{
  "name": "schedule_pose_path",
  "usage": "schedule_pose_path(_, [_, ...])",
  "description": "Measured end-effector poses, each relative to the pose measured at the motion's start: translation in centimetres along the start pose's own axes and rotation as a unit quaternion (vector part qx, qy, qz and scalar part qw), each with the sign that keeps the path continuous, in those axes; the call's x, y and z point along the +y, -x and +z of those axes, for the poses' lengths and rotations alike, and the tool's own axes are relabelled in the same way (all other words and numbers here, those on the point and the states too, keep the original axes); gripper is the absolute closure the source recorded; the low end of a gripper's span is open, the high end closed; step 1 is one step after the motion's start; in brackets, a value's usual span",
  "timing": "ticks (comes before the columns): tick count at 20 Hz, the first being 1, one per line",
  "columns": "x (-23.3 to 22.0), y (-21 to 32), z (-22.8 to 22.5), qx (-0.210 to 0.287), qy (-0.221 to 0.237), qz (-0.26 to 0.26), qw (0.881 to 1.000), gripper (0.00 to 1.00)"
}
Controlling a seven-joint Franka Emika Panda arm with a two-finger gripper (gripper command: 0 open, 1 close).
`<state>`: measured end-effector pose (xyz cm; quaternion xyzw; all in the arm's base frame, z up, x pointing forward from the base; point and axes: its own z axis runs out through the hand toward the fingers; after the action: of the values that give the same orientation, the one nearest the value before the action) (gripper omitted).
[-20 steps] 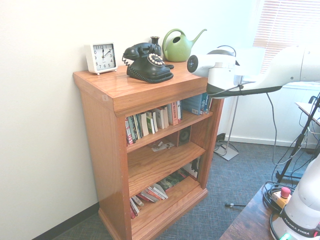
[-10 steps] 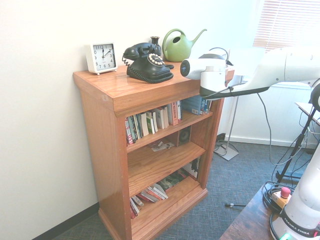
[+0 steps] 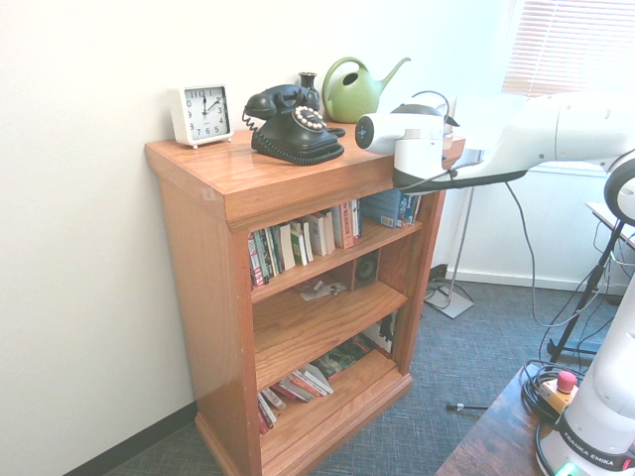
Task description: Shelf the books
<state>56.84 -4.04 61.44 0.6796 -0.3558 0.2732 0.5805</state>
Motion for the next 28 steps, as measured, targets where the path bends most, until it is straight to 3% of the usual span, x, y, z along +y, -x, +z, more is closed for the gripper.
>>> schedule_pose_path(2, [0.1,-0.6,-0.1,0.0,-0.001,0.001,1.0,0.0])
schedule_pose_path(3, [0.2,-0.8,-0.1,0.0,-0.002,0.001,1.0,1.0])
schedule_pose_path(28, [-1.4,-0.7,1.3,-0.005,0.004,-0.017,1.0,1.0])
